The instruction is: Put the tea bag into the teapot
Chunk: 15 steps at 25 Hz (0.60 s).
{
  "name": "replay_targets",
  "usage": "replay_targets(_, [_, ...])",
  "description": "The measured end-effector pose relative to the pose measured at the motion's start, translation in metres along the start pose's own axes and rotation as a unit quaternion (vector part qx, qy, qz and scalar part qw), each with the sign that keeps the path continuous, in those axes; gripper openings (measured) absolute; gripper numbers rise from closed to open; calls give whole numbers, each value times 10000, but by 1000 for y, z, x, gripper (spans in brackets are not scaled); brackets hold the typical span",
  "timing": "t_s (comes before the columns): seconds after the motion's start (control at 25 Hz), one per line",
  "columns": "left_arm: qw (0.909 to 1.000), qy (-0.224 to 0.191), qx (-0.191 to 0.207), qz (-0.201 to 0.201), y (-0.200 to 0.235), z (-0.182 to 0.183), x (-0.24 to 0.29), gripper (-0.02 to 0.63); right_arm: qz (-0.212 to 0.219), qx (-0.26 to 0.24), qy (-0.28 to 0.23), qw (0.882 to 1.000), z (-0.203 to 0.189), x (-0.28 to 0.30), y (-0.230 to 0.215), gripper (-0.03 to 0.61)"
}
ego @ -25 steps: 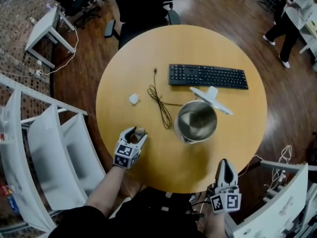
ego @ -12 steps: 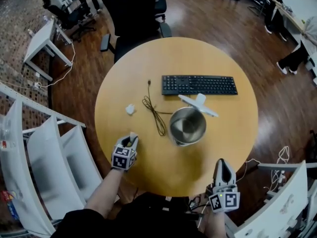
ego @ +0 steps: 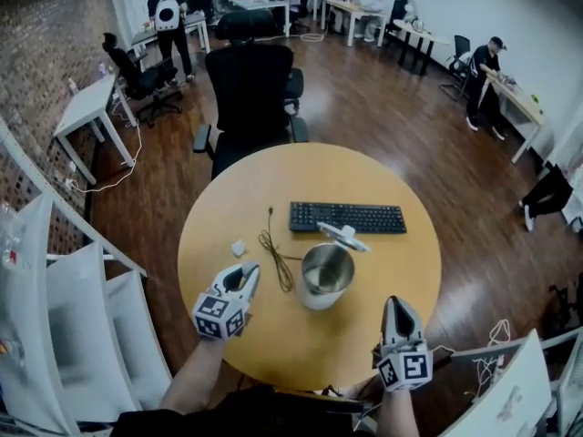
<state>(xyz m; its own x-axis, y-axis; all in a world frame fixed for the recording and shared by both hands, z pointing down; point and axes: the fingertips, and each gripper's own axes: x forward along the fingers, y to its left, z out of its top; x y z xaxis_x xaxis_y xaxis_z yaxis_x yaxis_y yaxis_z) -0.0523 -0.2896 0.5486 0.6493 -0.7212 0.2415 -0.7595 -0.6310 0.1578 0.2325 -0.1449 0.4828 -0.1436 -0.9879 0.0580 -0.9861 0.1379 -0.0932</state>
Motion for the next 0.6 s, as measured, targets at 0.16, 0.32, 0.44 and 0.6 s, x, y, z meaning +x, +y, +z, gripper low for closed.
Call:
replay_targets(0.16, [9961, -873, 41, -111, -18, 61, -9, 75, 57, -229, -283, 9993, 27, 2, 1, 5])
replay_targets(0.32, [9897, -1393, 151, -277, -33, 100, -20, 75, -10, -396, -650, 9971, 56, -1, -2, 5])
replay_targets(0.44, [9880, -1491, 193, -352, -41, 108, -18, 75, -63, -376, -711, 9967, 58, -6, -6, 5])
replay_targets(0.6, [9868, -1505, 255, -545, -53, 111, -6, 75, -163, -324, -725, 9967, 52, -7, -9, 5])
